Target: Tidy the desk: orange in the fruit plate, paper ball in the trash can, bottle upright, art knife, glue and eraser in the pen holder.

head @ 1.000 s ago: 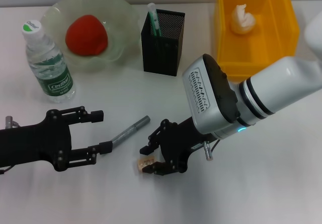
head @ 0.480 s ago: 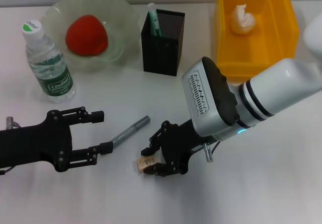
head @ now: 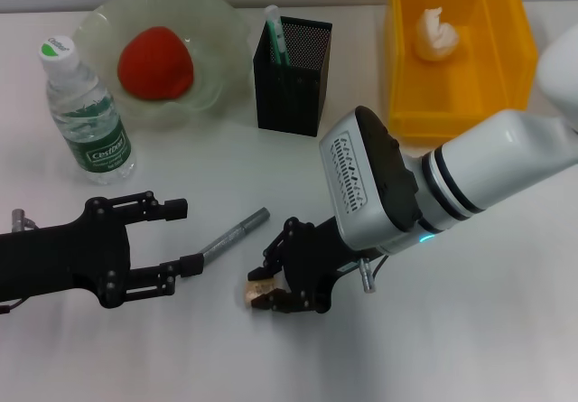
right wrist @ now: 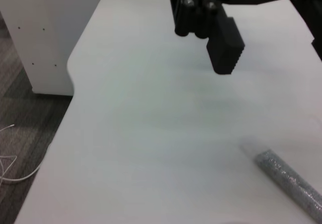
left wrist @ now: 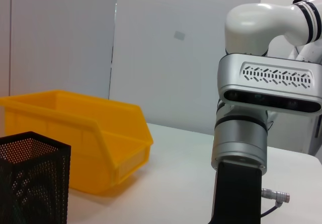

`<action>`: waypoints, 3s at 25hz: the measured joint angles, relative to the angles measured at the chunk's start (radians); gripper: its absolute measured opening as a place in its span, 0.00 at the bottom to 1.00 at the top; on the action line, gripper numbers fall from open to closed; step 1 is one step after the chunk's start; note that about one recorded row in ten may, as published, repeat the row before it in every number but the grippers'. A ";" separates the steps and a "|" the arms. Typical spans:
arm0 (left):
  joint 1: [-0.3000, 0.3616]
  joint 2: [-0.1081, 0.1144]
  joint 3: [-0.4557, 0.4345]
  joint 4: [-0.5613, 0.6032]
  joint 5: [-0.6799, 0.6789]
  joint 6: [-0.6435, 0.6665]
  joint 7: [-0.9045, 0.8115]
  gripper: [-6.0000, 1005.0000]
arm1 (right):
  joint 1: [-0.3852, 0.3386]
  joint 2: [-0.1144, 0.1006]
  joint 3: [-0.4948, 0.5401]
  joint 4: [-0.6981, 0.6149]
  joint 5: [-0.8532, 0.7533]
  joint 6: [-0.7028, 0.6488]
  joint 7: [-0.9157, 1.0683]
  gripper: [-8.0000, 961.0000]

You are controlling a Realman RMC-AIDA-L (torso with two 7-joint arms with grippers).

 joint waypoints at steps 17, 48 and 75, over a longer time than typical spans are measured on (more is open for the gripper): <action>0.006 0.000 -0.013 -0.002 -0.007 -0.017 -0.003 0.71 | -0.150 -0.008 0.356 -0.053 0.026 -0.192 -0.156 0.27; -0.006 -0.044 -0.043 -0.011 -0.011 -0.026 -0.014 0.71 | -0.239 -0.006 0.546 0.216 0.695 -0.144 -0.682 0.27; -0.001 -0.054 -0.043 -0.011 -0.012 -0.023 -0.017 0.71 | -0.059 -0.009 0.443 0.241 0.674 0.187 -0.461 0.27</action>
